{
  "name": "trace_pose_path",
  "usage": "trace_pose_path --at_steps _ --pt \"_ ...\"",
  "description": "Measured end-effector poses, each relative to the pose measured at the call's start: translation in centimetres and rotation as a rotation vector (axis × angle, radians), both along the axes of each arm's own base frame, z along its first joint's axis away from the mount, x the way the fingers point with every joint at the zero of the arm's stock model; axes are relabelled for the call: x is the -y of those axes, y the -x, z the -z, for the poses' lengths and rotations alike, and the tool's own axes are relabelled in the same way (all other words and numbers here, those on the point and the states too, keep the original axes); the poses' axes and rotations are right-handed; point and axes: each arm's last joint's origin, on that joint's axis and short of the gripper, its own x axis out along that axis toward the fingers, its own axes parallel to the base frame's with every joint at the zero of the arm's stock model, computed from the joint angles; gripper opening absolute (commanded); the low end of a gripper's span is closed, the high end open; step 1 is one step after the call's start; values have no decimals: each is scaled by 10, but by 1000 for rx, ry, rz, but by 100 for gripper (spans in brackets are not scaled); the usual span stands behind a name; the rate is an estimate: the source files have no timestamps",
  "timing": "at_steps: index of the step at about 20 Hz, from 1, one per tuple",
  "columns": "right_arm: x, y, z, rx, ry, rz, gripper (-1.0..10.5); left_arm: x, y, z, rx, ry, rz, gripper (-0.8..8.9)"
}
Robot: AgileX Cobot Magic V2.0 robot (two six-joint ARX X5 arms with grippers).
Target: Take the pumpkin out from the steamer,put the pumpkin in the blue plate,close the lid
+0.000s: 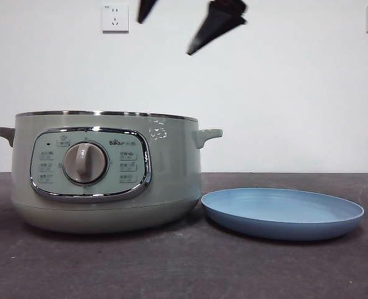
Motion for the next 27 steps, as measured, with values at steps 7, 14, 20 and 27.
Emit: trace_pose_path --at_steps 7,14,20,27 --pt "-68 -11 34 7 160 -62 482 0 -1 4 -43 -24 5 -9" --pt "-105 -26 100 -24 261 -138 482 0 0 5 -50 -27 7 -9" --pt "-115 -39 132 -18 297 -144 472 0 0 6 -65 -34 7 -9" --pt "-114 -39 132 -21 297 -148 -12 0 0 6 -65 -34 7 -9"
